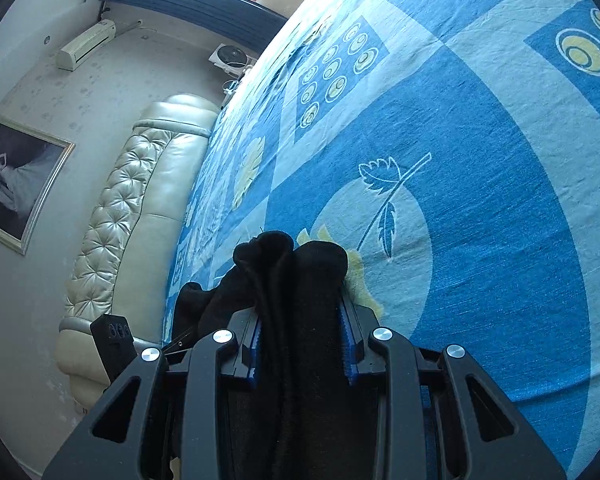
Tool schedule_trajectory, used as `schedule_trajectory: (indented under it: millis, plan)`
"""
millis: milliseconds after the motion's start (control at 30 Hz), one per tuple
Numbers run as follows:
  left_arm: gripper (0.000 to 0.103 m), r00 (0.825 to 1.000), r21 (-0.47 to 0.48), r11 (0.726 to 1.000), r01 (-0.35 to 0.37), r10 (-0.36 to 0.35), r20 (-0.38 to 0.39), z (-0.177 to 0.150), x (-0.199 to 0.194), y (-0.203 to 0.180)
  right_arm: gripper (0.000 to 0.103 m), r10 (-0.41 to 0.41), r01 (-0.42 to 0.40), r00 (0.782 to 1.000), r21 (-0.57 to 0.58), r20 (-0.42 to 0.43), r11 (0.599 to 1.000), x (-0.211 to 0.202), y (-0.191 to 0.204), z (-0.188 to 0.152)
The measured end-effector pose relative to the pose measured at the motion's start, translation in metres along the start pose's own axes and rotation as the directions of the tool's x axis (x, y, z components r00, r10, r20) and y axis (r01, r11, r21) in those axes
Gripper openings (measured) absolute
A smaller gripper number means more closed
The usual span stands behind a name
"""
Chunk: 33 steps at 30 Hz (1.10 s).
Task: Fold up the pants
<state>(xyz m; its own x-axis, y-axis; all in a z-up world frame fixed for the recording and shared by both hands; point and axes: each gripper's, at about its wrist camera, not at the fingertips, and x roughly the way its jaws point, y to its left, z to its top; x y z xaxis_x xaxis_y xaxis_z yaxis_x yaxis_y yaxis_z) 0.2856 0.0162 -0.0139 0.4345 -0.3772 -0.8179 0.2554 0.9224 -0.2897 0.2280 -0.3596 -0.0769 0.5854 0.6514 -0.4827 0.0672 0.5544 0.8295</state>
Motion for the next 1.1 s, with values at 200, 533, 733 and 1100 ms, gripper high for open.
schedule_trajectory:
  millis: [200, 533, 733, 1100]
  plan:
    - [0.036, 1.0, 0.003, 1.0, -0.001, 0.001, 0.004, -0.001, 0.001, 0.001, 0.031, 0.022, -0.022, 1.0, 0.006, 0.009, 1.0, 0.001, -0.006, -0.001]
    - [0.038, 1.0, -0.002, 1.0, 0.003, -0.003, 0.007, -0.001, 0.003, 0.001, 0.031, 0.041, -0.042, 0.999, 0.007, 0.019, 0.999, 0.0, -0.008, -0.004]
    - [0.04, 1.0, -0.007, 1.0, 0.005, -0.005, 0.007, -0.001, 0.003, 0.002, 0.031, 0.046, -0.046, 0.999, 0.008, 0.023, 0.999, -0.001, -0.012, -0.005]
    - [0.076, 0.991, -0.133, 0.982, 0.134, -0.132, 0.029, -0.019, -0.022, 0.039, 0.071, 0.094, -0.096, 0.995, 0.059, 0.028, 0.994, -0.034, 0.0, -0.013]
